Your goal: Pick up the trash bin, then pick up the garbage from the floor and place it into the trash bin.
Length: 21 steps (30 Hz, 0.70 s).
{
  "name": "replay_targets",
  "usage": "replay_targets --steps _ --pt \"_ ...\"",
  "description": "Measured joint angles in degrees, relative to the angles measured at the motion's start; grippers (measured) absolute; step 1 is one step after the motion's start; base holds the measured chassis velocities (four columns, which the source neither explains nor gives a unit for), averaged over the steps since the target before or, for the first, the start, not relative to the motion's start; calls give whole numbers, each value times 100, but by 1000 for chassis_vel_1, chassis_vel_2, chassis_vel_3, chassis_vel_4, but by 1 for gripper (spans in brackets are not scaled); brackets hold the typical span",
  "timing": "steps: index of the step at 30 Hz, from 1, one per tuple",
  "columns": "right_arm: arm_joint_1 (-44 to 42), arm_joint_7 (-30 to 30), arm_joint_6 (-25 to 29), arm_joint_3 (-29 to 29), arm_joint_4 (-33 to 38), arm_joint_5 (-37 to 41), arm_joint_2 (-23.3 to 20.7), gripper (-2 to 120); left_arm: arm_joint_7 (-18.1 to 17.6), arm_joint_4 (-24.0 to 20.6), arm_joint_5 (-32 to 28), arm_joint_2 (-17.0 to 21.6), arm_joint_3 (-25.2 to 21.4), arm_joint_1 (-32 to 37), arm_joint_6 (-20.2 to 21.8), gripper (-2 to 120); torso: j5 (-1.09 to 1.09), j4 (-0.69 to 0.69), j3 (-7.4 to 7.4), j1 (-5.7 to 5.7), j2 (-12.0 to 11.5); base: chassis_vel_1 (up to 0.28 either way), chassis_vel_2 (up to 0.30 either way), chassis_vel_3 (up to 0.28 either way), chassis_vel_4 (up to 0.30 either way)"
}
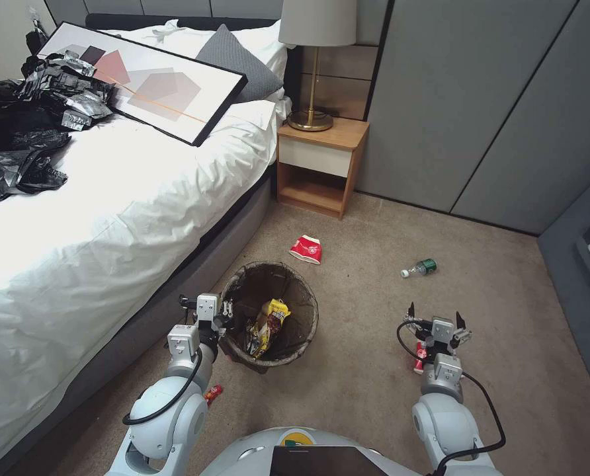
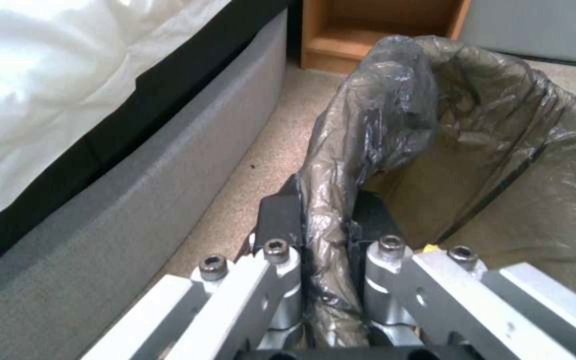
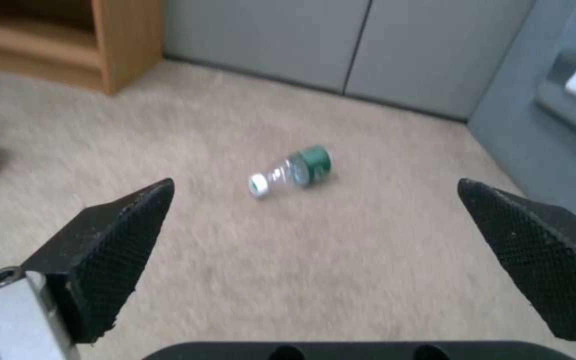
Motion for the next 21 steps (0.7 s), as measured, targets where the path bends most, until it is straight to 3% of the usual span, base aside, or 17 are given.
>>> replay_targets --steps 16,21 --pt "760 -355 -305 239 -2057 391 -259 100 -3 -31 26 37 21 44 -2 7 1 0 0 0 0 0 0 0 0" --pt "900 -542 -271 275 -2387 399 -325 100 -3 -37 38 38 35 49 -2 7 0 0 0 0 0 0 0 0 0"
